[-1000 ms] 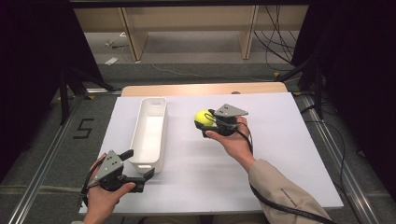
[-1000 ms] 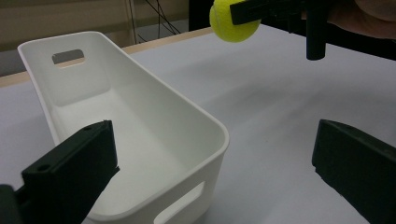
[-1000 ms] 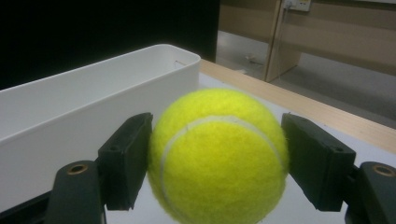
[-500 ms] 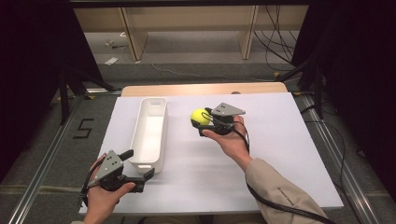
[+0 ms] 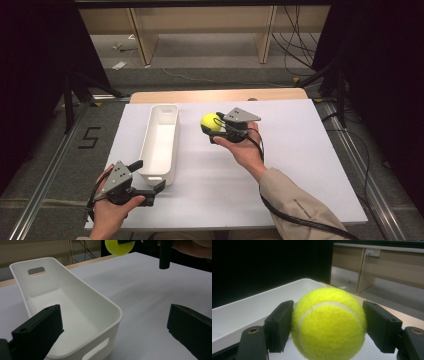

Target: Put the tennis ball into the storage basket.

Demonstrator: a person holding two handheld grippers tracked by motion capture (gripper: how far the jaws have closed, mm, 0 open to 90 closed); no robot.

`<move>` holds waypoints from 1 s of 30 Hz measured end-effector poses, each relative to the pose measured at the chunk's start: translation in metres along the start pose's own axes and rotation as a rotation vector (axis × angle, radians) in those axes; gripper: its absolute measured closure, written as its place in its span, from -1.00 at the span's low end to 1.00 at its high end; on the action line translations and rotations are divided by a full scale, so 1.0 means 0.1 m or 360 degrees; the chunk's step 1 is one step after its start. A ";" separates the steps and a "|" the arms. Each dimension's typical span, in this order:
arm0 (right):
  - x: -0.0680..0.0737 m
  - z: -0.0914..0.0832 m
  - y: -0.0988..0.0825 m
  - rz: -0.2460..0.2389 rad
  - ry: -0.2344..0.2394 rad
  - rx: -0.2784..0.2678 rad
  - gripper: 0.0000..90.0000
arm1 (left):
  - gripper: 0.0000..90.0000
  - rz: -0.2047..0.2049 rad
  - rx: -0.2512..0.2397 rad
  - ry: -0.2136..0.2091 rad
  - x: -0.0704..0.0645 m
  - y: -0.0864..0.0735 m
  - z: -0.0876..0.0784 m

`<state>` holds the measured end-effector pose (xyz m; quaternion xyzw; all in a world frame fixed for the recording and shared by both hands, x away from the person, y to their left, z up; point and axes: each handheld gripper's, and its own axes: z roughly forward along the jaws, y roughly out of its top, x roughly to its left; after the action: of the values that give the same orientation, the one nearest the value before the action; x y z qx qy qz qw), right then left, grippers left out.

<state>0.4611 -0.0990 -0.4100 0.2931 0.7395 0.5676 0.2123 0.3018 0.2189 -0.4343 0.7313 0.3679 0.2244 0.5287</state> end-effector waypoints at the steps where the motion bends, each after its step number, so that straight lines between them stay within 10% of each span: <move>1: 0.01 0.00 0.00 0.0000 0.0002 -0.0002 -0.37 | -1.00 0.0000 0.0000 0.0000 0.00 0.00 0.00; 30: 0.15 0.13 0.07 -0.0015 0.0052 -0.0041 -0.38 | -1.00 0.0000 -0.0001 0.0000 0.00 0.00 0.00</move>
<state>0.4596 -0.0785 -0.4060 0.2774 0.7369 0.5808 0.2067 0.3020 0.2188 -0.4343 0.7311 0.3679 0.2244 0.5289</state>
